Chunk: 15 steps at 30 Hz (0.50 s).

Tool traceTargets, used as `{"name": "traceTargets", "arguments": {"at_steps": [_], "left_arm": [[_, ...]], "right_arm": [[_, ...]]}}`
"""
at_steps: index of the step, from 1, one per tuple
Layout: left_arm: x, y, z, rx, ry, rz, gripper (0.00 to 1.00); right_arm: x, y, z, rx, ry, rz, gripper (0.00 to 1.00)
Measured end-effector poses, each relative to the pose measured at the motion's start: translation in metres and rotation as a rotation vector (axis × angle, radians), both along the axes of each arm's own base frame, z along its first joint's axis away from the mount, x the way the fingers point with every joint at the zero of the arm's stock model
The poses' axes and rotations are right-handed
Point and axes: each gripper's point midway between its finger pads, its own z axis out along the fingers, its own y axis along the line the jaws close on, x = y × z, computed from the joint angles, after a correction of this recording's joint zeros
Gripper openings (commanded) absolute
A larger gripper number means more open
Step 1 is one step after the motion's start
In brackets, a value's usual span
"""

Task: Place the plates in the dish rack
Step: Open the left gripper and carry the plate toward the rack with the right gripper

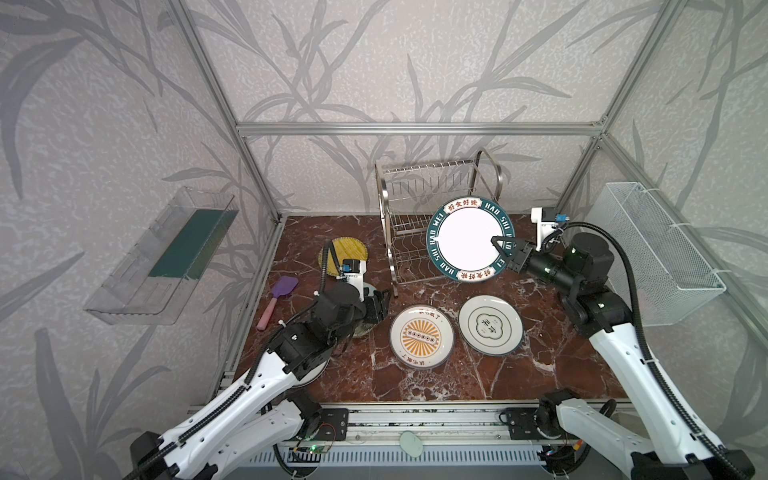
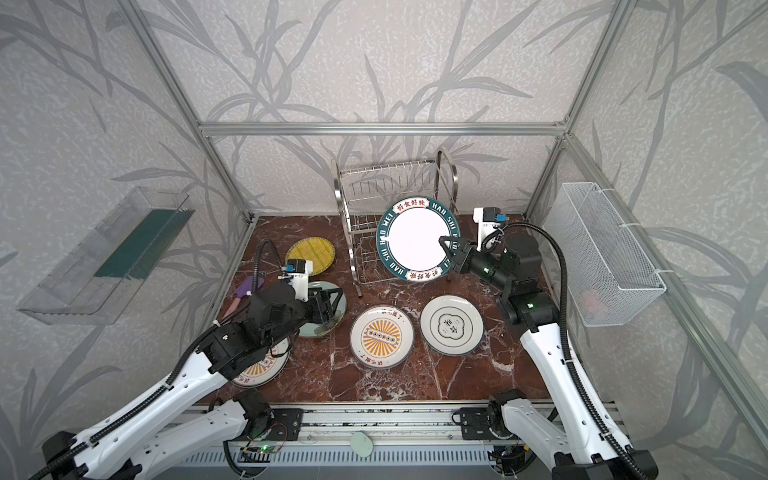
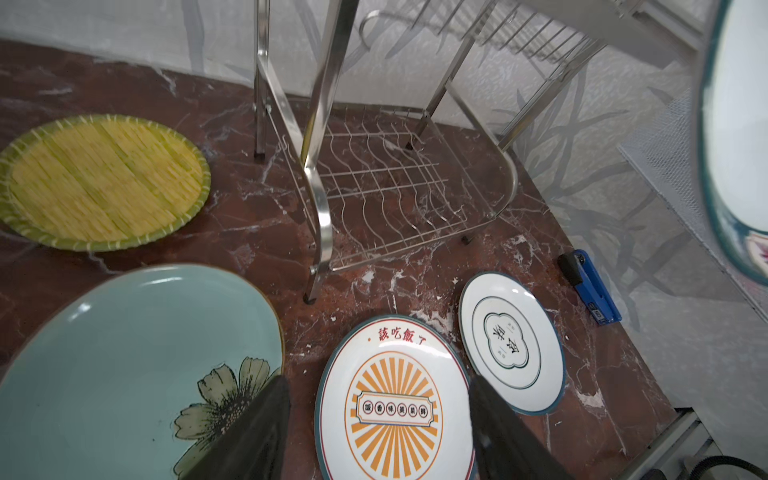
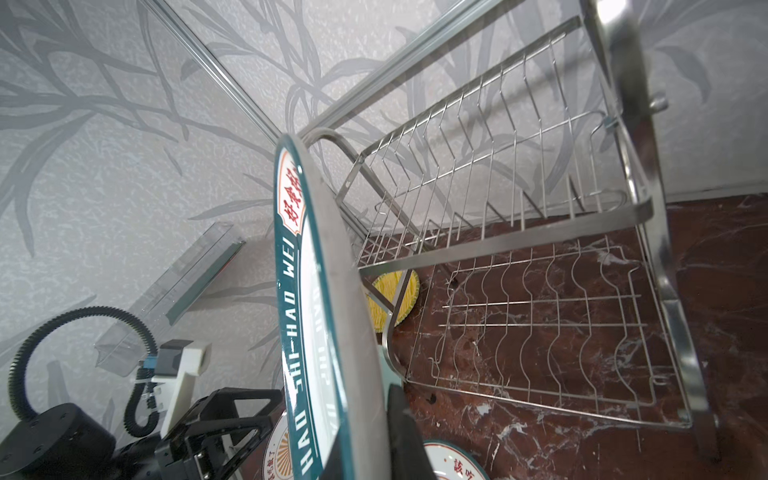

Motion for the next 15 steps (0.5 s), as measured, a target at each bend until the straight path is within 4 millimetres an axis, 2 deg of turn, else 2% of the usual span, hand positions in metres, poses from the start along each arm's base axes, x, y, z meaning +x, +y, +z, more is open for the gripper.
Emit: {"name": "traceTargets", "arguments": {"at_steps": [5,15], "left_arm": [[0.005,0.000,0.039,0.077,-0.055,-0.023,0.66],[0.002,0.010,0.085,0.282,-0.152,-0.096,0.66]], "right_arm": [[0.014,-0.002,0.025,-0.015,-0.046,-0.021,0.00],[0.033,-0.013,0.074,-0.070,-0.135,-0.115,0.00]]}}
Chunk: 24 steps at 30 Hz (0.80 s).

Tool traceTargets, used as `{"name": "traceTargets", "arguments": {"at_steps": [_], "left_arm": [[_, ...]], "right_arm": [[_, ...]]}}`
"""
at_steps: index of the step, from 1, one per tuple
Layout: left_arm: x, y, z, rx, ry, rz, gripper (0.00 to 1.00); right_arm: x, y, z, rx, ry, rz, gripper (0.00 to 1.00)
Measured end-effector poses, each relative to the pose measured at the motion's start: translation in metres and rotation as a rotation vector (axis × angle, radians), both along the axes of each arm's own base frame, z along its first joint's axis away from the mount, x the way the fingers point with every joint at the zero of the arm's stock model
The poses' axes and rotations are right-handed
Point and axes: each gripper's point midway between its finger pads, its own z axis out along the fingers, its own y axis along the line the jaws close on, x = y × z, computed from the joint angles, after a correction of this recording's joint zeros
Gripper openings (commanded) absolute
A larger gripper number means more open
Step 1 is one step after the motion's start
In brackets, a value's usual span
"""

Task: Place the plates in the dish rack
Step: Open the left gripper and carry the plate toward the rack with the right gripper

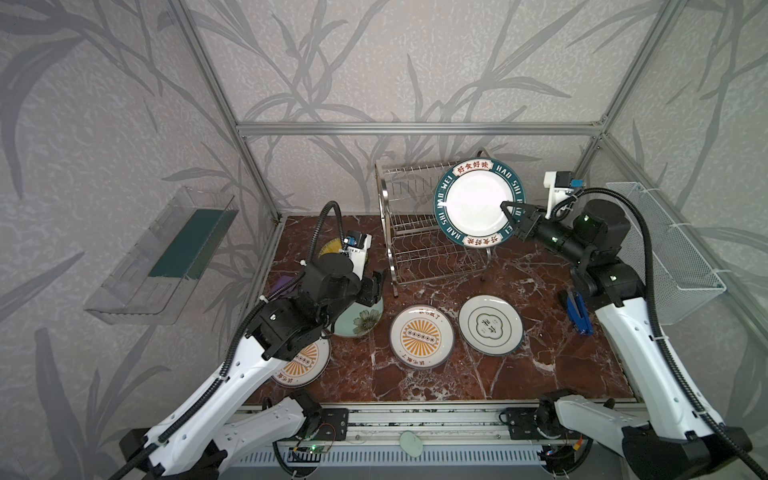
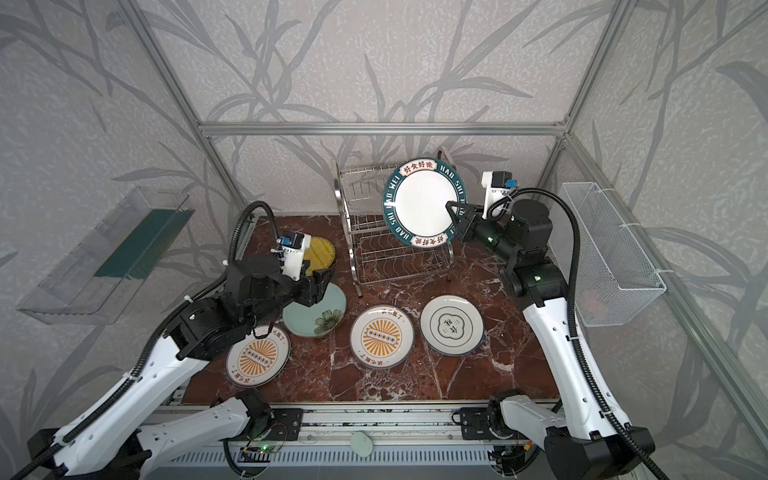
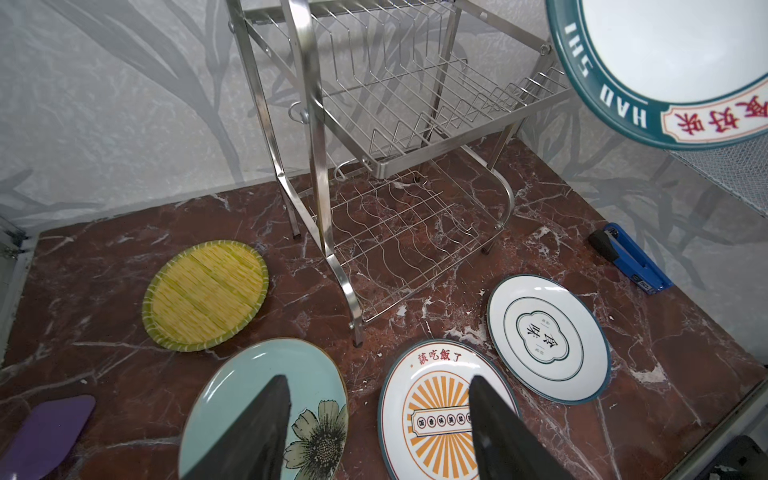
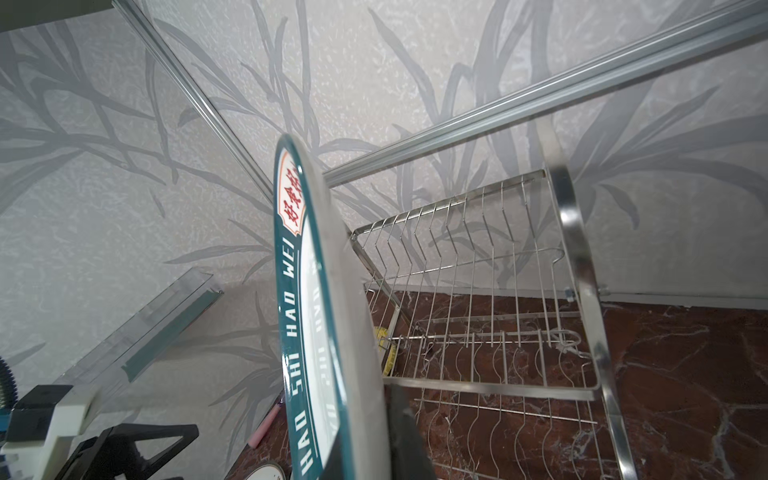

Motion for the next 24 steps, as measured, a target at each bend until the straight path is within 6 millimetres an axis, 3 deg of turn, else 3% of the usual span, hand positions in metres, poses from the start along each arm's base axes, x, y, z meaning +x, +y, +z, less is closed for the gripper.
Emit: {"name": "traceTargets", "arguments": {"at_steps": [7,13,21,24], "left_arm": [[-0.004,0.009,0.015,0.078,-0.089,-0.026,0.66],[-0.002,0.006,0.004,0.109,-0.101,-0.045,0.66],[0.000,-0.010,-0.023,0.089,-0.066,-0.103,0.65],[-0.001,-0.014,-0.024,0.074,-0.065,-0.118,0.65]], "right_arm": [[0.018,-0.016,0.019,-0.047,-0.035,-0.116,0.00],[0.036,-0.027,0.029,-0.125,-0.055,-0.242,0.00],[0.048,-0.012,0.045,-0.247,-0.108,-0.327,0.00],[0.053,-0.005,0.045,-0.283,-0.116,-0.340,0.00]]}}
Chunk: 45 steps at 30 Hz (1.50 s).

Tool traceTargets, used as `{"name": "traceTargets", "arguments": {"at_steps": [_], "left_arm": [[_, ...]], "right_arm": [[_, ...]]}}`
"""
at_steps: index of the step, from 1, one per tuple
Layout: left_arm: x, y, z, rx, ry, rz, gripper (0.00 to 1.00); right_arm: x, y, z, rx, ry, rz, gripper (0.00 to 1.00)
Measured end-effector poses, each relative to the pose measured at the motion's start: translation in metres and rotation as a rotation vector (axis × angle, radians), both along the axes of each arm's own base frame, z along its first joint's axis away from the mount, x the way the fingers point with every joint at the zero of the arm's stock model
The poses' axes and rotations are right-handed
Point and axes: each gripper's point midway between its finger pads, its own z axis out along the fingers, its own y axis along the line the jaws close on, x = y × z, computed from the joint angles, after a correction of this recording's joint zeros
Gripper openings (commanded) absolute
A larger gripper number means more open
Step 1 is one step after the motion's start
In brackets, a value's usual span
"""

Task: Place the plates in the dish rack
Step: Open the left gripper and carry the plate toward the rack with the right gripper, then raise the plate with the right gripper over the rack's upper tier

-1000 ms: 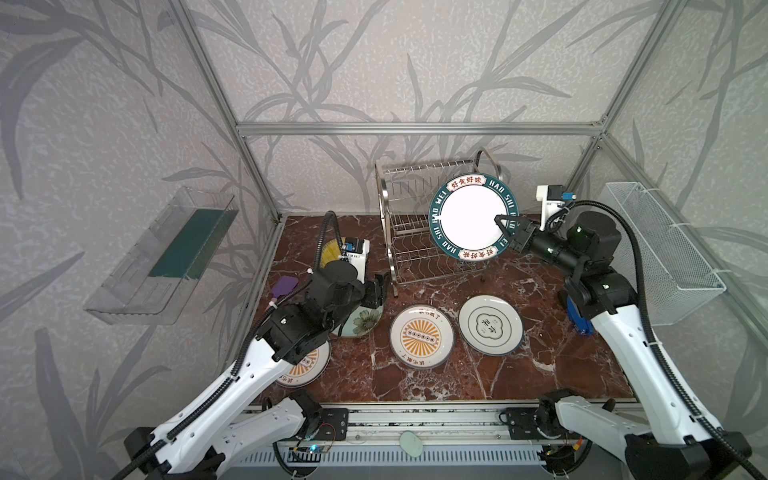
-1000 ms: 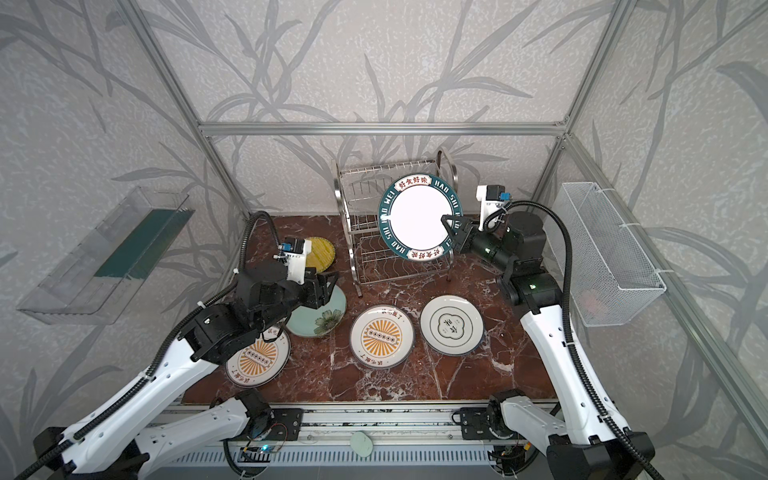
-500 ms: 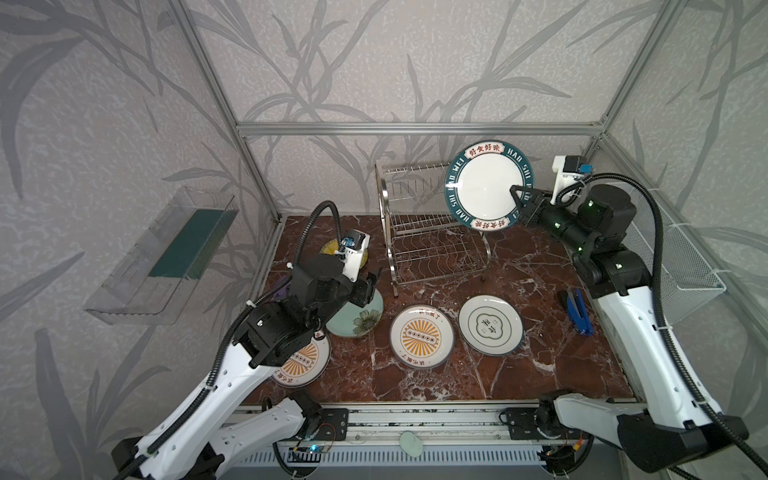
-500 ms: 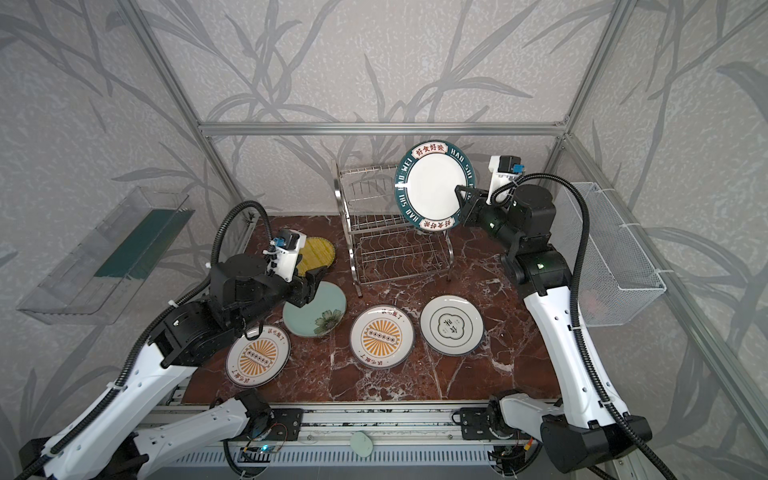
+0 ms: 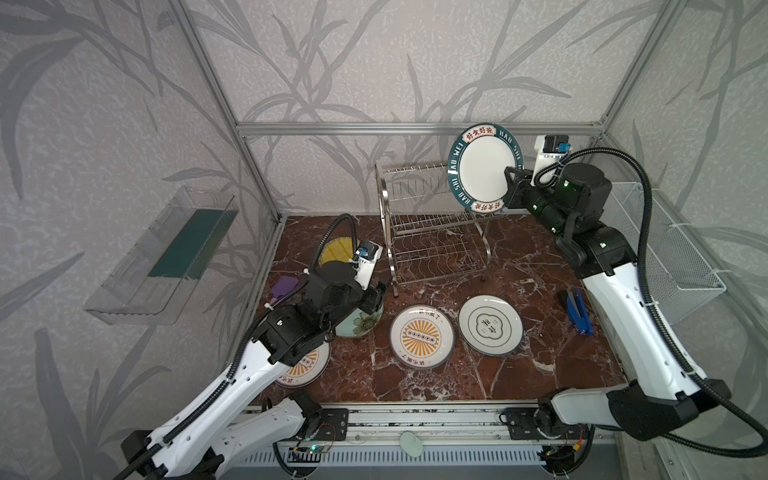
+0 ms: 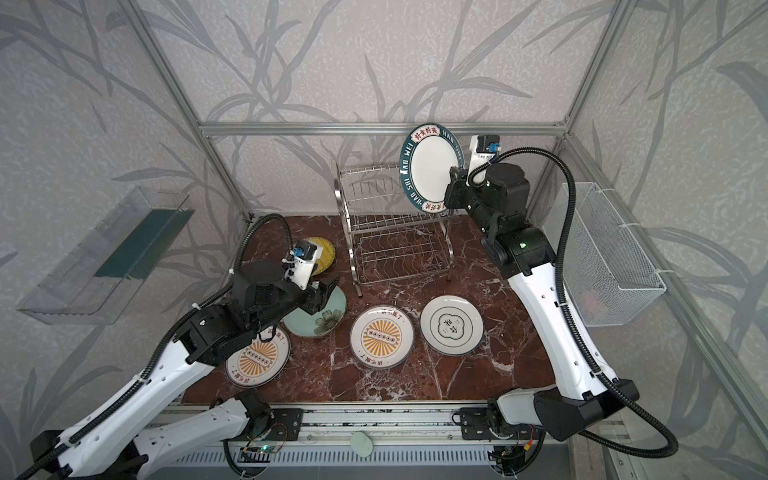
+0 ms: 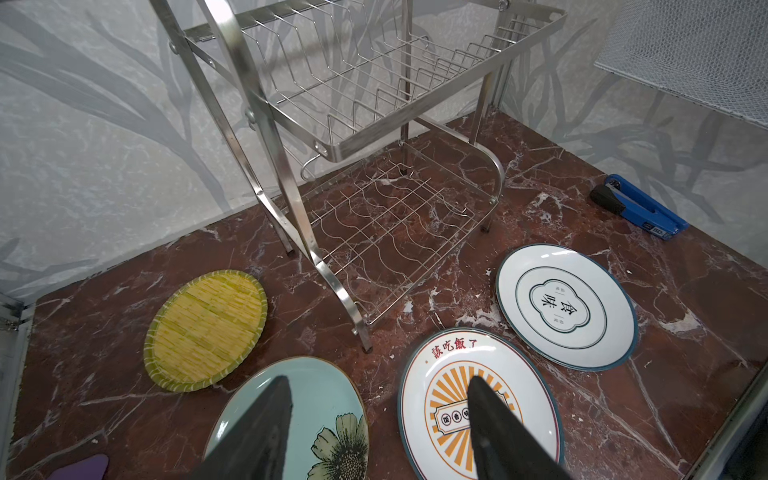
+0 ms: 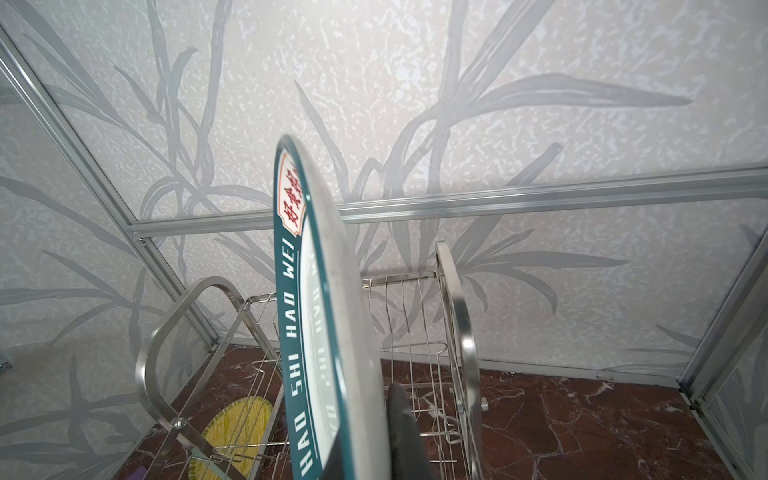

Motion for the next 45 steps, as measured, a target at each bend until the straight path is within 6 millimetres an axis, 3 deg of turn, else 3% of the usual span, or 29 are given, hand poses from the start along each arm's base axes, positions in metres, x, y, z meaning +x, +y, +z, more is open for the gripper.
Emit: {"name": "traceTargets", "arguments": {"at_steps": [29,45], "left_arm": [[-0.004,-0.005,0.000,-0.056,0.016,-0.014,0.65],[-0.007,-0.004,-0.025,-0.029,0.061,-0.020,0.65]], "right_arm": [[0.058,0.009,-0.023,-0.264,-0.027,-0.323,0.00],[0.069,0.010,-0.028,-0.351,-0.021,-0.392,0.00]]}}
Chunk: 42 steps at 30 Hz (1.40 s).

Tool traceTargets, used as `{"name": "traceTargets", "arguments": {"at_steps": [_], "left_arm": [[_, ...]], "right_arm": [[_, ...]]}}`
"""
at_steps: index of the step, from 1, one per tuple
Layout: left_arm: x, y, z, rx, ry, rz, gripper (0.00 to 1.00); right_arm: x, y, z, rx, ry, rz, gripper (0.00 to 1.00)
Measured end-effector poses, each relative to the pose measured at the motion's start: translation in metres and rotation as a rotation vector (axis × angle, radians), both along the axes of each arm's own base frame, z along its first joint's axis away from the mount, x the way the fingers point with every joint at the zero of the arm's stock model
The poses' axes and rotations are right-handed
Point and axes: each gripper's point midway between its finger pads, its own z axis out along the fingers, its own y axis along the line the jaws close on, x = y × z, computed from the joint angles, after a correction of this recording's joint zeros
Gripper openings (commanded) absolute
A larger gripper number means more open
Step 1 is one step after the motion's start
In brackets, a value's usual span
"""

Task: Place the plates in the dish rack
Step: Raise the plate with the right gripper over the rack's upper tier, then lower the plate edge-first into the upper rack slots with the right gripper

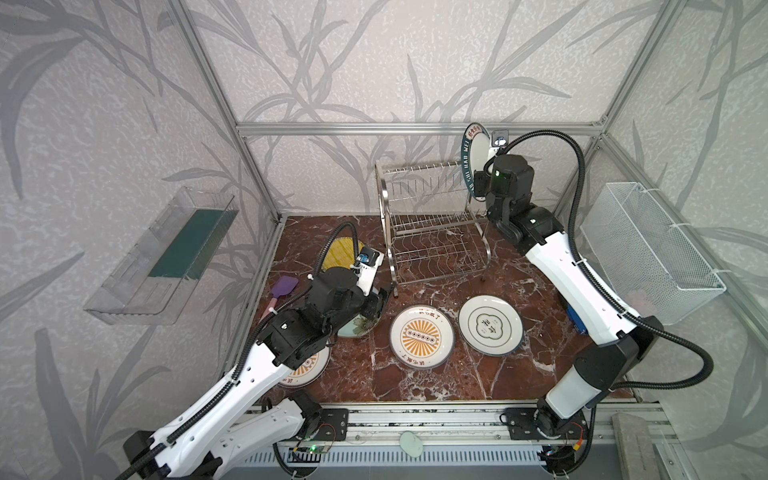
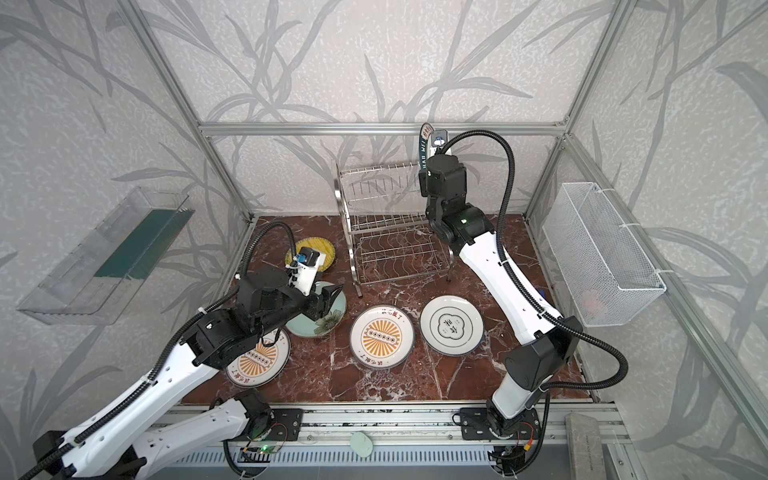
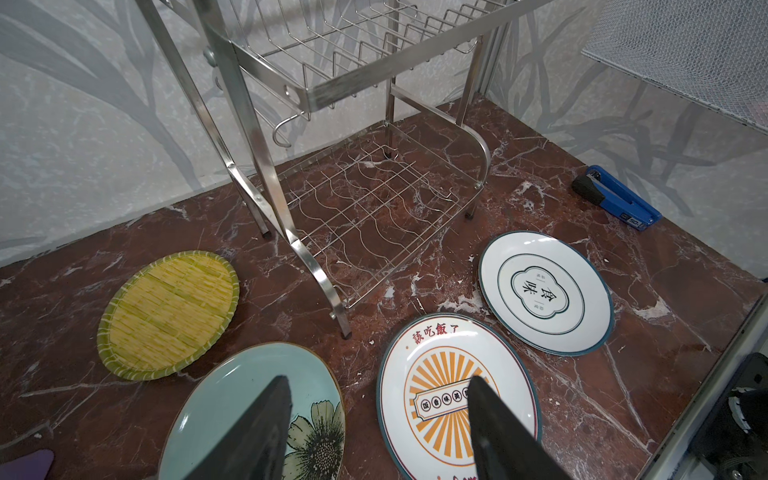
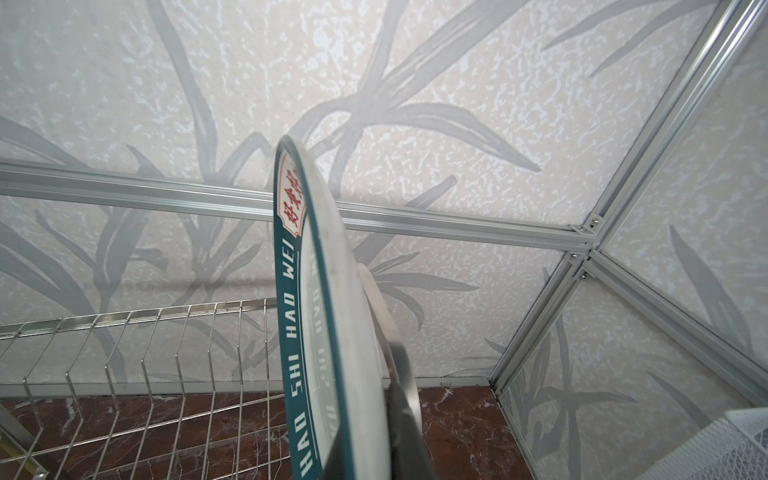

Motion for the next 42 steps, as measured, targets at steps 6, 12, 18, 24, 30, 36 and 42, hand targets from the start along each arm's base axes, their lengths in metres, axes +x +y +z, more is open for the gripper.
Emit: {"name": "traceTargets", "arguments": {"at_steps": [6,12,18,24,30,36,42], "left_arm": [[-0.003,0.001,-0.001,-0.010,0.002,-0.001,0.65],[-0.003,0.001,-0.001,-0.016,0.008,-0.002,0.65],[-0.005,0.001,0.001,-0.022,0.003,-0.005,0.65],[-0.005,0.001,0.000,-0.021,0.004,-0.005,0.65],[-0.005,0.002,0.000,-0.021,0.002,-0.006,0.65],[-0.006,0.003,-0.001,-0.010,-0.001,-0.010,0.65],[-0.006,0.003,-0.001,-0.006,-0.005,-0.012,0.65]], "right_arm": [[0.001,-0.003,0.000,-0.005,-0.007,-0.025,0.00],[0.004,-0.005,0.000,-0.008,-0.016,-0.047,0.00],[0.013,-0.001,-0.015,-0.033,0.004,-0.059,0.00],[0.022,0.003,-0.029,-0.058,0.028,-0.067,0.00],[0.027,0.005,-0.039,-0.078,0.048,-0.068,0.00],[0.028,0.006,-0.043,-0.083,0.047,-0.068,0.00],[0.029,0.006,-0.047,-0.089,0.052,-0.067,0.00]]}}
